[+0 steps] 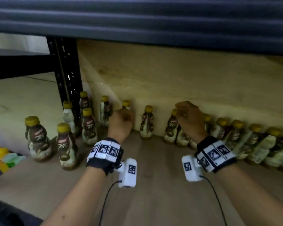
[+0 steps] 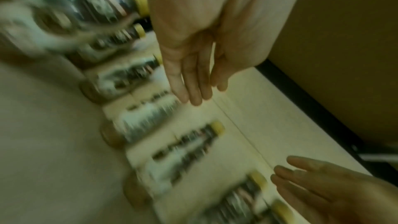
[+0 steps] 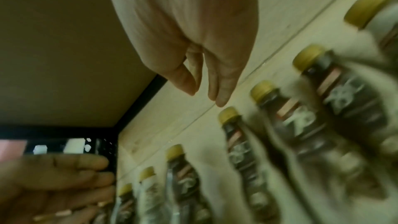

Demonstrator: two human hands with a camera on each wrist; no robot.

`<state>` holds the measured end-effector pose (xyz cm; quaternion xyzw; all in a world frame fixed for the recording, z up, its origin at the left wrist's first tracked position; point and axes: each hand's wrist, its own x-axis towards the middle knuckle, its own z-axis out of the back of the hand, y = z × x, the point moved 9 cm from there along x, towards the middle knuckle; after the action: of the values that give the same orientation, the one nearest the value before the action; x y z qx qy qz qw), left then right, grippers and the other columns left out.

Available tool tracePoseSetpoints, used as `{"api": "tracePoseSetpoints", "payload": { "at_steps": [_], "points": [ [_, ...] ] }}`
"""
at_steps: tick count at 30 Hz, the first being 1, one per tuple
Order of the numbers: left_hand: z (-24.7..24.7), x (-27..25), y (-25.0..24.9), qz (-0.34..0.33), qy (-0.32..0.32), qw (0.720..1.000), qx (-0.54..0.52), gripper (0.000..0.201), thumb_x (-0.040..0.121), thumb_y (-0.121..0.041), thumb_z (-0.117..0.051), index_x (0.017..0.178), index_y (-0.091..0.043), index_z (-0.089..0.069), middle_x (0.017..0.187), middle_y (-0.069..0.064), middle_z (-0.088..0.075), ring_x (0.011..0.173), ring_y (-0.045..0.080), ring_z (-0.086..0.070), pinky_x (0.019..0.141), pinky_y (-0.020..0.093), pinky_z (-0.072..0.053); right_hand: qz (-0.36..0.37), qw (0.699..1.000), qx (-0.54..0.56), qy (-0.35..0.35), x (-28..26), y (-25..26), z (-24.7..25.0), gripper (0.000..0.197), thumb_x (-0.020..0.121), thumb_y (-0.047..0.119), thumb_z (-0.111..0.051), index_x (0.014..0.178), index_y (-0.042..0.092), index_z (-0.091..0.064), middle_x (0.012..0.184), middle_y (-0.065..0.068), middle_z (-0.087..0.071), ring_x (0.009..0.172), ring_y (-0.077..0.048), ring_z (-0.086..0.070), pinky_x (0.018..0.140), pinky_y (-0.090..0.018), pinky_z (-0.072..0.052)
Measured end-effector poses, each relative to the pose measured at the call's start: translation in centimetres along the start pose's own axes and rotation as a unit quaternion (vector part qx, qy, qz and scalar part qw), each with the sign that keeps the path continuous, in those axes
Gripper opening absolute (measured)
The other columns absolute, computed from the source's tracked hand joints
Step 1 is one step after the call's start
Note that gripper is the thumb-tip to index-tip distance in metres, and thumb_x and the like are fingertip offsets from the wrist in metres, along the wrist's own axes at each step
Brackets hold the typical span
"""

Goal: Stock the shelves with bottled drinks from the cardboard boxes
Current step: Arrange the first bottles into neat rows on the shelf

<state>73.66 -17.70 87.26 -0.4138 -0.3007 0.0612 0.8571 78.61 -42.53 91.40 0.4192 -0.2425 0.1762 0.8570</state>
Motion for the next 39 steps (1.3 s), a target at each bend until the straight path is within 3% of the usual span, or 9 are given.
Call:
{"api": "tracePoseSetpoints", "payload": {
  "at_steps": [3, 8, 12, 15, 18, 22, 28, 32, 39],
  "points": [
    [-5.8, 0.0, -3.0, -0.028, 0.083, 0.996, 0.011, 0.022, 0.086, -0.003, -0.050, 0.094, -0.007, -0.070, 0.108, 0.011, -0.069, 0.103, 0.028, -0.062, 0.092, 0.038, -0.049, -0.008, 0.999, -0.036, 0.033, 0.3, -2.2, 1.0, 0.034, 0.094, 0.012, -0.055, 0.128, 0.013, -0.055, 0.122, -0.013, -0.062, 0.099, -0.018, -0.060, 0.081, -0.025, -0.045],
    [-13.5, -0.3, -6.7, 0.022, 0.150, 0.987, 0.044, 0.046, 0.096, -0.021, -0.046, 0.140, -0.010, -0.041, 0.140, 0.013, -0.050, 0.125, 0.030, -0.049, 0.106, 0.039, -0.038, -0.059, 0.990, -0.059, 0.117, 0.2, -4.3, 0.4, 0.054, 0.092, 0.015, -0.058, 0.143, 0.015, -0.041, 0.138, -0.013, -0.050, 0.124, -0.029, -0.050, 0.098, -0.035, -0.045],
    [-15.4, -0.9, -8.2, 0.075, 0.158, 0.985, 0.004, 0.048, 0.096, -0.019, -0.048, 0.141, -0.011, -0.034, 0.134, 0.013, -0.053, 0.118, 0.032, -0.055, 0.096, 0.038, -0.047, -0.071, 0.985, -0.050, 0.146, -1.3, -5.4, 0.0, 0.069, 0.092, 0.016, -0.062, 0.151, 0.013, -0.028, 0.150, -0.012, -0.039, 0.138, -0.028, -0.037, 0.112, -0.038, -0.034],
    [-15.5, -1.5, -8.1, 0.069, 0.150, 0.986, -0.001, 0.052, 0.091, -0.013, -0.052, 0.138, -0.008, -0.031, 0.124, 0.012, -0.058, 0.112, 0.033, -0.057, 0.087, 0.037, -0.048, -0.090, 0.978, -0.048, 0.180, -2.5, -6.4, -0.3, 0.075, 0.094, 0.022, -0.061, 0.155, 0.013, -0.017, 0.152, -0.009, -0.037, 0.138, -0.028, -0.038, 0.107, -0.034, -0.034],
    [-13.8, -2.5, -7.8, 0.035, 0.122, 0.991, 0.027, 0.045, 0.088, -0.019, -0.058, 0.128, -0.008, -0.039, 0.112, 0.013, -0.061, 0.103, 0.034, -0.059, 0.075, 0.031, -0.041, -0.101, 0.976, -0.075, 0.178, -2.7, -7.6, -0.2, 0.051, 0.093, 0.026, -0.060, 0.136, 0.009, -0.038, 0.123, -0.012, -0.056, 0.116, -0.035, -0.055, 0.087, -0.037, -0.045],
    [-9.2, -2.7, -5.0, 0.036, 0.089, 0.994, 0.042, 0.045, 0.089, -0.031, -0.062, 0.126, -0.013, -0.044, 0.118, 0.012, -0.060, 0.110, 0.034, -0.056, 0.085, 0.034, -0.043, -0.068, 0.979, -0.102, 0.166, -2.6, -6.1, -0.8, 0.028, 0.089, 0.029, -0.066, 0.103, 0.009, -0.051, 0.096, -0.006, -0.059, 0.093, -0.028, -0.058, 0.073, -0.035, -0.043],
    [-1.4, -1.6, 0.7, 0.086, 0.044, 0.991, 0.093, 0.055, 0.088, -0.031, -0.062, 0.137, -0.019, -0.042, 0.127, 0.013, -0.059, 0.117, 0.037, -0.053, 0.093, 0.041, -0.047, -0.040, 0.972, -0.051, 0.227, -3.8, 0.3, -7.2, 0.034, 0.086, 0.042, -0.066, 0.109, 0.018, -0.057, 0.106, -0.002, -0.064, 0.096, -0.023, -0.060, 0.084, -0.036, -0.050],
    [1.9, -0.7, 3.0, 0.096, 0.013, 0.991, 0.089, 0.043, 0.086, -0.031, -0.067, 0.123, -0.015, -0.055, 0.118, 0.012, -0.064, 0.112, 0.035, -0.057, 0.084, 0.035, -0.045, -0.007, 0.967, -0.021, 0.254, -4.4, 4.4, -12.1, 0.033, 0.086, 0.043, -0.064, 0.111, 0.022, -0.057, 0.113, -0.005, -0.066, 0.105, -0.027, -0.061, 0.088, -0.038, -0.050],
    [3.1, 0.0, 4.2, 0.061, 0.035, 0.995, 0.075, 0.031, 0.085, -0.024, -0.067, 0.114, -0.014, -0.059, 0.111, 0.009, -0.066, 0.108, 0.031, -0.058, 0.091, 0.039, -0.048, 0.033, 0.964, -0.027, 0.264, -4.7, 6.9, -13.8, 0.033, 0.093, 0.030, -0.062, 0.120, 0.016, -0.052, 0.119, -0.009, -0.062, 0.111, -0.029, -0.057, 0.088, -0.035, -0.046]
  ]
}}
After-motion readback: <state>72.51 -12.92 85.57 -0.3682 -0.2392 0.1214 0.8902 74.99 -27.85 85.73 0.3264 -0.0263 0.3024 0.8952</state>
